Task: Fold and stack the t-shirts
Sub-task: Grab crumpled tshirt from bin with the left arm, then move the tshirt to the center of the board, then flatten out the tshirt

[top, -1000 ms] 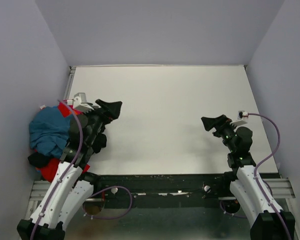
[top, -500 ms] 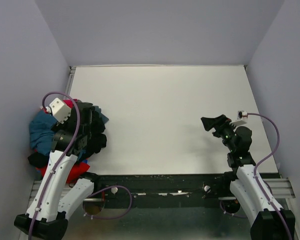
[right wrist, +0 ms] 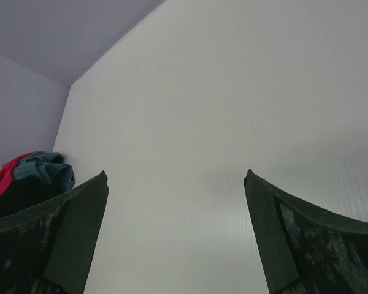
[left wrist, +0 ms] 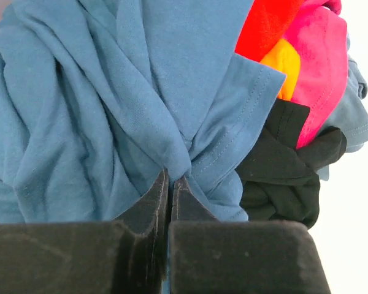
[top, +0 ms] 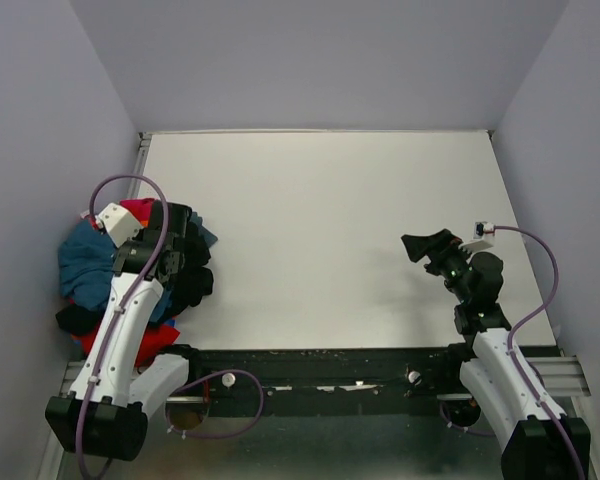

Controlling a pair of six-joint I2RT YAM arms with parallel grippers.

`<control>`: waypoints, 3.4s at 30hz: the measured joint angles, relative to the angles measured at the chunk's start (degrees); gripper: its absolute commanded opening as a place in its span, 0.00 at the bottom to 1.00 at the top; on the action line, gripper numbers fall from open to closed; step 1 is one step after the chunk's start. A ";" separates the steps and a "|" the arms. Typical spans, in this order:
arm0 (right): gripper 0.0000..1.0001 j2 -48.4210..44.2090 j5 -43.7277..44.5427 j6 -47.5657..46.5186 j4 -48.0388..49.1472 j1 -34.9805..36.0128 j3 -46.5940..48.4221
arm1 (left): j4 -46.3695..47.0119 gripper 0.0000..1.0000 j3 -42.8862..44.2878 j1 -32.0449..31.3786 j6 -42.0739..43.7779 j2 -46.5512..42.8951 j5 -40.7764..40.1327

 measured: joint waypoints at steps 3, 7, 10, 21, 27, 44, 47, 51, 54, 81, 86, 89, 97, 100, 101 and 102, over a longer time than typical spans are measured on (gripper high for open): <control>1.00 0.04 0.00 0.02 0.00 0.00 0.00 | -0.76 0.00 1.14 0.00 0.24 0.20 0.07; 1.00 0.44 0.00 0.24 0.02 0.00 0.00 | -1.38 0.00 7.04 0.02 1.07 -2.08 0.04; 1.00 0.74 0.00 0.39 0.02 0.00 0.00 | 0.70 0.00 14.12 0.07 4.24 -5.16 1.16; 1.00 0.31 0.02 0.44 0.02 0.00 0.00 | 28.13 0.00 28.33 -2.62 17.18 2.64 40.41; 1.00 -0.20 0.11 0.44 0.00 0.00 0.00 | 33.64 0.00 48.28 -20.09 20.17 27.36 50.31; 1.00 -4.63 5.22 0.42 -2.78 0.00 0.00 | 59.32 0.01 42.62 -25.70 18.10 29.38 56.85; 1.00 -5.75 6.10 0.37 -3.37 0.00 -0.02 | 65.37 0.28 23.34 -20.94 14.75 23.63 54.23; 0.98 -6.80 6.60 -0.35 -3.50 0.00 -0.02 | 68.46 0.50 3.13 -12.76 8.57 22.27 52.57; 0.96 -6.12 6.88 -0.90 -3.43 0.00 -0.02 | 69.18 0.83 -9.14 -6.03 4.42 23.30 52.41; 0.68 29.20 17.59 -1.90 -22.40 8.81 18.93 | 58.82 0.91 0.66 -17.38 22.49 36.26 38.29; 0.68 28.61 19.74 2.01 -29.22 9.05 19.06 | 59.06 0.91 1.66 -20.87 27.54 38.60 39.41; 0.58 27.96 19.54 3.78 -31.39 9.11 18.75 | 59.54 0.90 2.25 -23.17 30.25 39.43 41.31; 0.55 27.80 18.69 5.92 -33.48 9.57 16.11 | 68.78 0.90 0.15 -24.50 34.49 41.92 55.23; 0.44 27.85 18.43 5.99 -33.53 9.90 15.76 | 70.23 0.89 0.20 -24.50 35.43 43.82 58.58; 0.39 27.93 18.38 5.99 -33.55 9.99 15.72 | 70.25 0.89 0.57 -24.50 35.60 44.83 59.25; 0.38 28.09 18.29 5.97 -33.53 10.19 15.72 | 70.18 0.89 0.90 -24.50 35.71 45.70 59.76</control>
